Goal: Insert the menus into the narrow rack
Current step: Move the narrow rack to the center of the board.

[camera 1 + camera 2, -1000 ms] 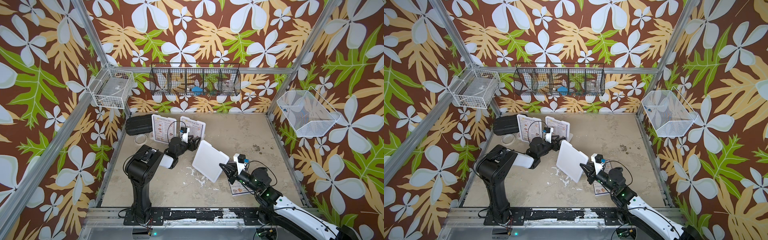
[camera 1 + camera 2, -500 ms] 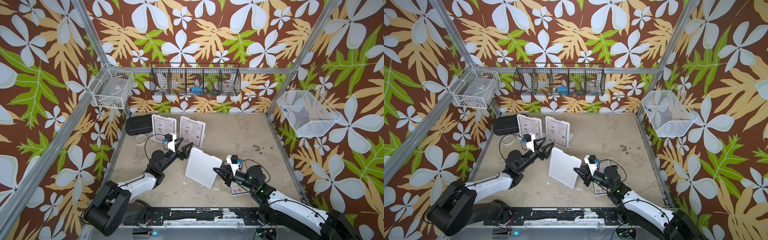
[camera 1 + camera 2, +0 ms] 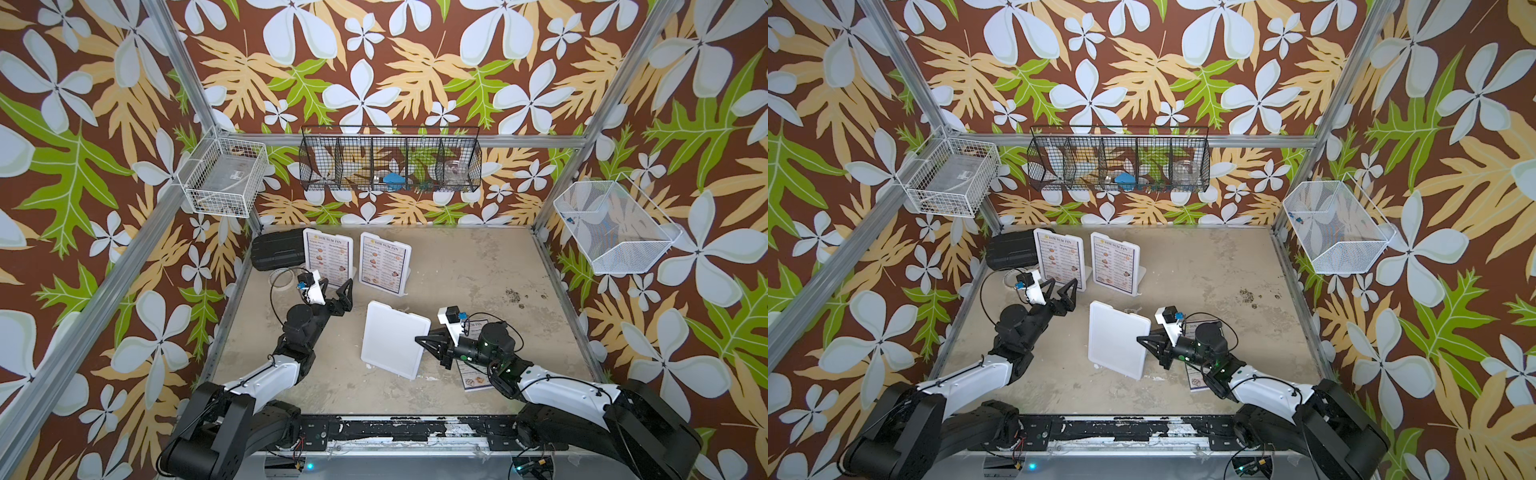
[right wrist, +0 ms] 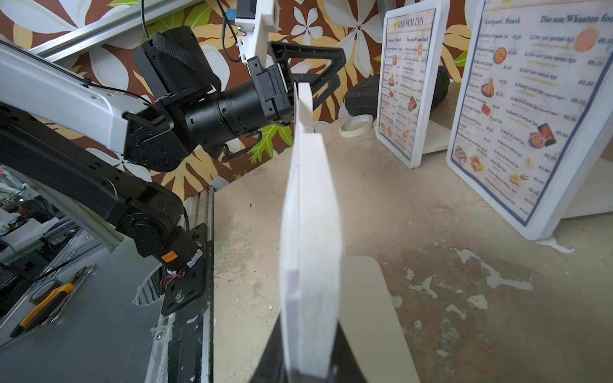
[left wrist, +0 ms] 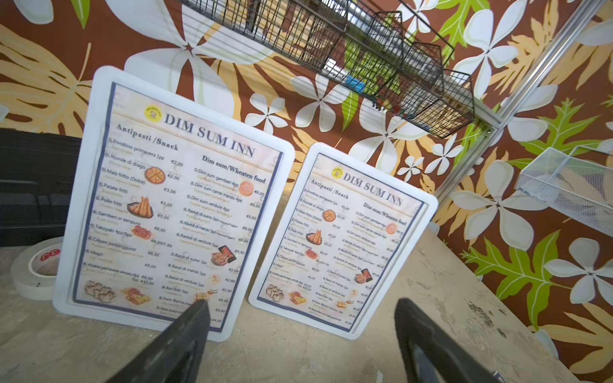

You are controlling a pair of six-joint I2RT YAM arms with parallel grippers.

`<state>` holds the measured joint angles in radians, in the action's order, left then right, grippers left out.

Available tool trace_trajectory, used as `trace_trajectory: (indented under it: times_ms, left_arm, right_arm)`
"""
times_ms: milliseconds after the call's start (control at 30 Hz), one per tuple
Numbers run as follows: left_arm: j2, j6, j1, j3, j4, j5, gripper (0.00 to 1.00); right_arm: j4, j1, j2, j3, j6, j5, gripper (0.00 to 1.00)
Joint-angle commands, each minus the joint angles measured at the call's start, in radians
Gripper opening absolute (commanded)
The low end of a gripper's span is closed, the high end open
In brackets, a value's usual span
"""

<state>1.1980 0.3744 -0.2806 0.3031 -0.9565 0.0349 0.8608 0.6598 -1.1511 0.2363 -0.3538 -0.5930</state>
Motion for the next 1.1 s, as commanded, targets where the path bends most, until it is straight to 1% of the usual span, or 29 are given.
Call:
trace_trajectory:
  times_ms: [0,167,200,267,367,433,600,833,1067]
  left_arm:
    - [0.055,0.022,0.015,0.025,-0.039,0.030,0.89]
    - [0.138,0.044,0.043,0.058,-0.081,0.052,0.88]
    - [0.154,0.046,0.050,0.065,-0.088,0.055,0.88]
    - [0.183,0.051,0.063,0.081,-0.100,0.069,0.88]
    - [0.223,0.057,0.074,0.104,-0.114,0.082,0.87]
    - [0.251,0.060,0.074,0.125,-0.118,0.084,0.87]
    - [0.341,0.073,0.074,0.184,-0.148,0.165,0.84]
    - [0.467,0.099,0.074,0.280,-0.174,0.225,0.81]
    - [0.575,0.113,0.074,0.382,-0.175,0.256,0.80]
  right_arm:
    - [0.069,0.001,-0.033,0.013,0.030,0.049,0.21]
    - [0.069,-0.002,-0.071,0.020,0.042,0.101,0.28]
    - [0.067,-0.006,-0.072,0.020,0.044,0.113,0.31]
    - [0.067,-0.019,-0.068,0.018,0.038,0.127,0.35]
    - [0.074,-0.044,-0.054,0.007,0.027,0.128,0.39]
    - [0.063,-0.048,-0.034,0.005,0.027,0.144,0.44]
    - [0.049,-0.048,0.000,0.011,0.023,0.142,0.54]
    - [0.004,-0.048,0.055,0.020,0.022,0.184,0.58]
    - [-0.074,-0.048,0.194,-0.002,0.016,0.299,0.63]
